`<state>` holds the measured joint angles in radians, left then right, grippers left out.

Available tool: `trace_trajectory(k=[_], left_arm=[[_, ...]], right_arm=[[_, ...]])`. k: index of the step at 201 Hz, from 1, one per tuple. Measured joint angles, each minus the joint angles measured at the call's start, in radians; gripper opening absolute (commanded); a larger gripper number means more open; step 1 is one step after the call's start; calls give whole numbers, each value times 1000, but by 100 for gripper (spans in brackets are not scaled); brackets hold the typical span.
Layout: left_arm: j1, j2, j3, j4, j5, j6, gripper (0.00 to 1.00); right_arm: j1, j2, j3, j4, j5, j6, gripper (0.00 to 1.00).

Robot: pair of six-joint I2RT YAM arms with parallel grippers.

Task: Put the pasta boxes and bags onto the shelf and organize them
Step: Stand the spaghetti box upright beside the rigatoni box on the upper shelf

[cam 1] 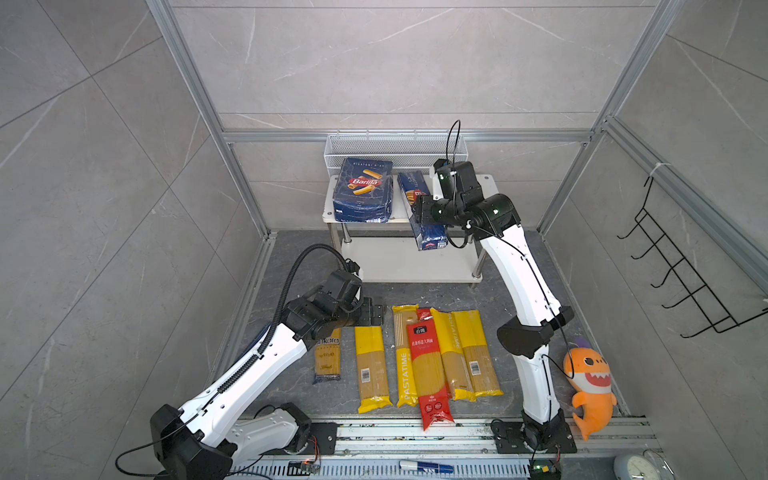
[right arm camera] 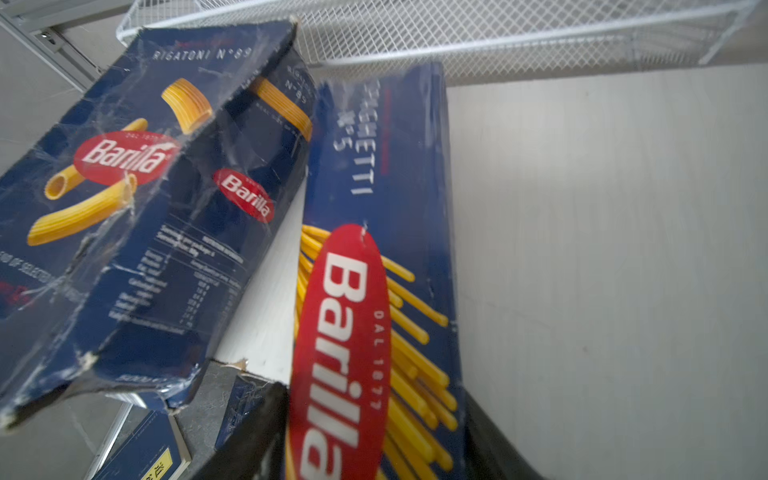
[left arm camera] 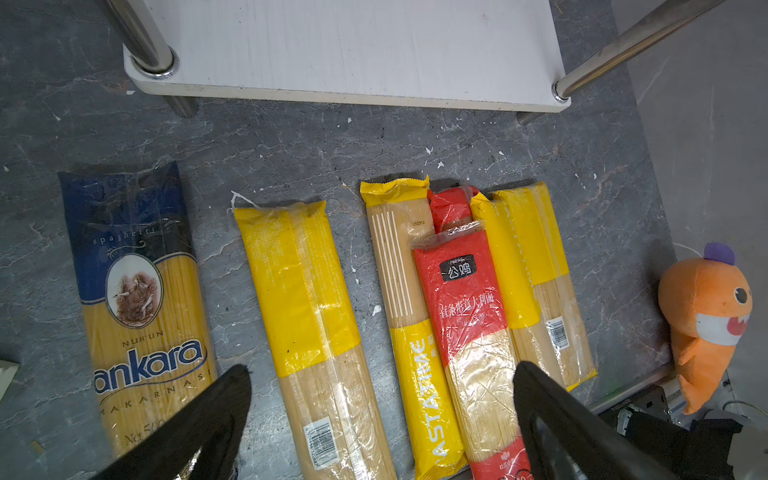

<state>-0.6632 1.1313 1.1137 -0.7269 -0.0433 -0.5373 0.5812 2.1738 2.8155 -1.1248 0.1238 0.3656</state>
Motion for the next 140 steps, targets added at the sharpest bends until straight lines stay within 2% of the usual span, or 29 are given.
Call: trace_trajectory(k=[28,92,116,140], left_arm=[[0,-5,0,0,-1,0,100],[0,-9,0,-1,-4,0,100],[0,-11,0,-1,-4,0,100],[0,-19,0,-1,-5,0,100]], right_arm=[[-13,3,12,32,-29,6,84],[-16,-12,-3,49,-60,-10,86],[-16,-104,-104,51,-60,-32,86],[-16,-287,-325,86,-60,-49,84]])
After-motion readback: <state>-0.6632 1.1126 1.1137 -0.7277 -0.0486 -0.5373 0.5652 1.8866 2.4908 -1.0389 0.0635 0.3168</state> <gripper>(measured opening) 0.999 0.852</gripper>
